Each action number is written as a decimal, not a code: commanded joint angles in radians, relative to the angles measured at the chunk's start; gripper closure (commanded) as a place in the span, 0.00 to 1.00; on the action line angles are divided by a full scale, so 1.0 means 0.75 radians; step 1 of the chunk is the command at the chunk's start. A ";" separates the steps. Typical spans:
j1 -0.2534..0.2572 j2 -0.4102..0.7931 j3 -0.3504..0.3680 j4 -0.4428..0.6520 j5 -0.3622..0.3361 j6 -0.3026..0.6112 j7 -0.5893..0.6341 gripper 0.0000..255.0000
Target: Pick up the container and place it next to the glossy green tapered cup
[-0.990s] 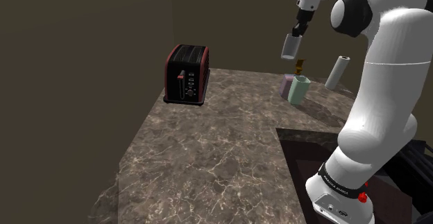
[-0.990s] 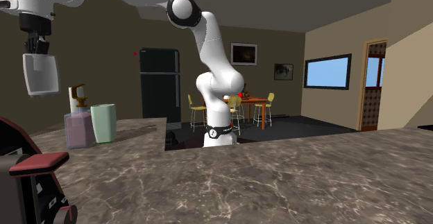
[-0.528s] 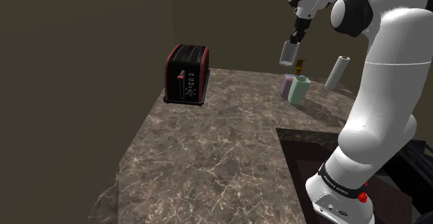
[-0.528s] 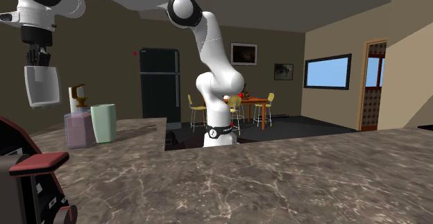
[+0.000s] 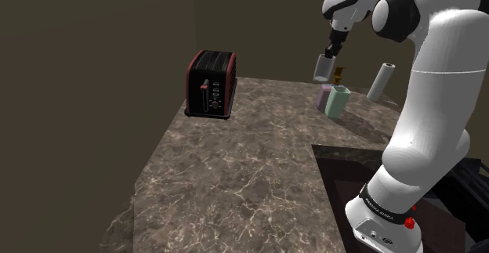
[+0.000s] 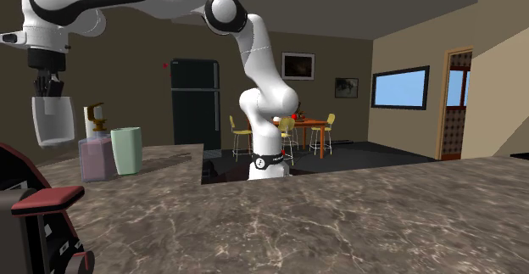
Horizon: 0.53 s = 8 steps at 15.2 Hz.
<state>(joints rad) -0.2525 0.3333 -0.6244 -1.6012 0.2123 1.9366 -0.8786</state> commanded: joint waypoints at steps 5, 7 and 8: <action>-0.001 0.025 0.009 -0.076 0.021 0.097 -0.015 1.00; -0.002 0.035 0.013 -0.100 0.029 0.128 -0.021 1.00; -0.003 0.040 0.015 -0.111 0.033 0.144 -0.024 1.00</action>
<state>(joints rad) -0.2539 0.3594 -0.6146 -1.6762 0.2338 2.0324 -0.8940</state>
